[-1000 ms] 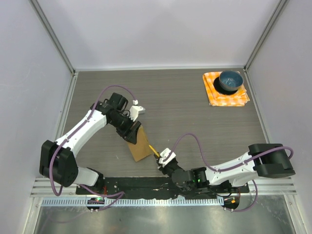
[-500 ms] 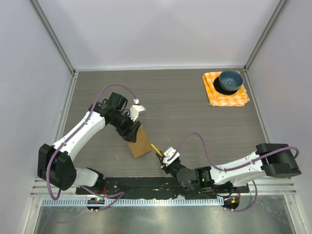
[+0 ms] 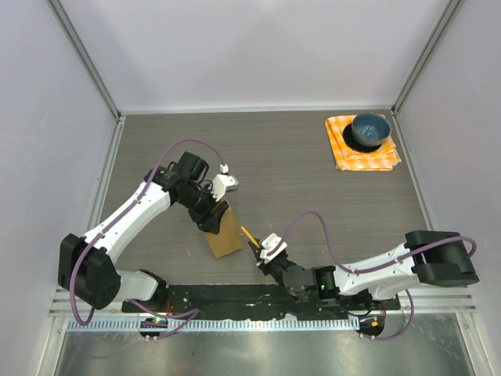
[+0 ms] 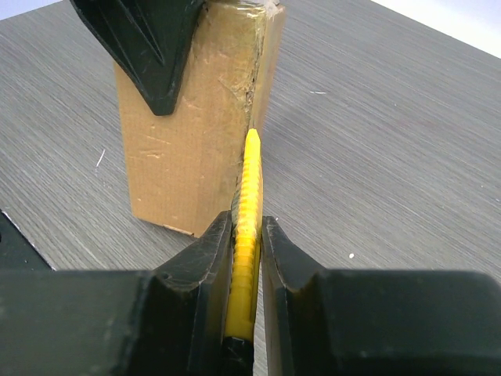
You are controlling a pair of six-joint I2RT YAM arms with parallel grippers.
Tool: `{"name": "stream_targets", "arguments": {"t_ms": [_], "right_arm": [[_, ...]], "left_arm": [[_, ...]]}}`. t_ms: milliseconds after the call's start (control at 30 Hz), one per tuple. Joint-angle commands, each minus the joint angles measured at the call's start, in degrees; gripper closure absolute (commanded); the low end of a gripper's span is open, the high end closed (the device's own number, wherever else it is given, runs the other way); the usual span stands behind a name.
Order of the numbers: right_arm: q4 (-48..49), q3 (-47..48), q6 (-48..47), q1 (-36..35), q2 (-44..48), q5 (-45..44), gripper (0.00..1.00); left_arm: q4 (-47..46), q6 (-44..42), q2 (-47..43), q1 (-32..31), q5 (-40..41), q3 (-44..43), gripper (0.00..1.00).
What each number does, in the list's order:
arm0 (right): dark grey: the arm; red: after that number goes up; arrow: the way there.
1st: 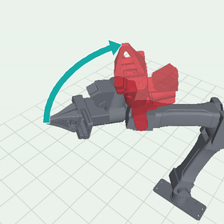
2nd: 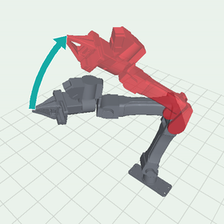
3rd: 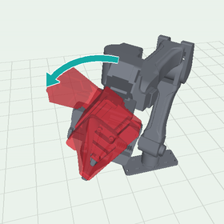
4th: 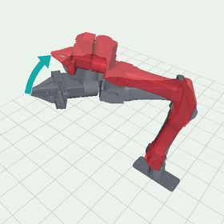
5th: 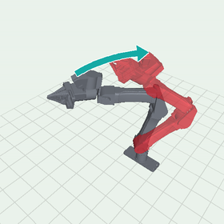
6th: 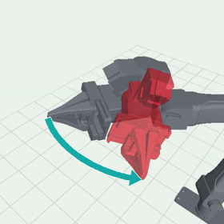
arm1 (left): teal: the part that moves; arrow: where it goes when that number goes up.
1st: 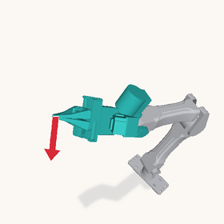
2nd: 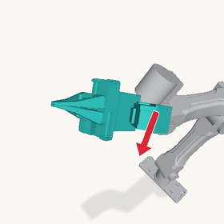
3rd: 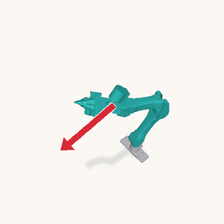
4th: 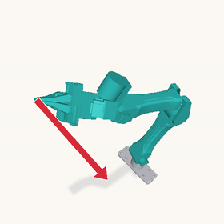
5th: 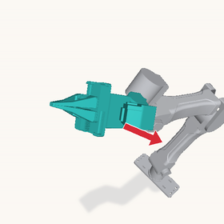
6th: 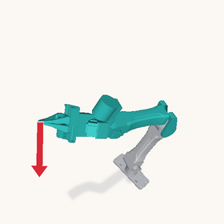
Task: Unpack the express box
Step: Cut the express box at the center of the board.
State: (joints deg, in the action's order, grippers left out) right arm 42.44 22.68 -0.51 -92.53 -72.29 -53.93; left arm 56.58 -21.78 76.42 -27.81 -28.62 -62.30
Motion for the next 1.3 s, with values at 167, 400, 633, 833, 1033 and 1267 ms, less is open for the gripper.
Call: {"name": "stream_targets", "arguments": {"t_ms": [167, 400, 633, 833, 1033, 1267], "right_arm": [[4.1, 1.2, 0.3, 0.5, 0.0, 1.4, 0.99], [2.7, 0.5, 2.4, 0.6, 1.1, 2.5, 0.99], [2.8, 1.1, 1.7, 0.8, 0.1, 2.1, 0.99], [2.2, 1.1, 1.6, 0.9, 0.0, 2.0, 0.99], [1.3, 0.7, 1.9, 1.3, 0.4, 2.0, 0.99], [0.7, 0.5, 2.4, 1.6, 0.7, 2.0, 0.99]], "left_arm": [[0.0, -0.8, -1.5, -0.5, -1.5, 0.1, 1.0], [-0.6, -0.6, -1.3, -0.6, -0.9, 0.3, 1.0], [0.1, -0.5, -1.6, -0.9, -1.6, -0.1, 1.0], [0.6, -0.7, -1.9, -1.1, -1.7, 0.0, 1.0], [0.8, -0.7, -2.0, -1.4, -2.1, 0.1, 1.0], [0.8, -0.5, -2.2, -1.5, -2.0, 0.3, 1.0]]}}
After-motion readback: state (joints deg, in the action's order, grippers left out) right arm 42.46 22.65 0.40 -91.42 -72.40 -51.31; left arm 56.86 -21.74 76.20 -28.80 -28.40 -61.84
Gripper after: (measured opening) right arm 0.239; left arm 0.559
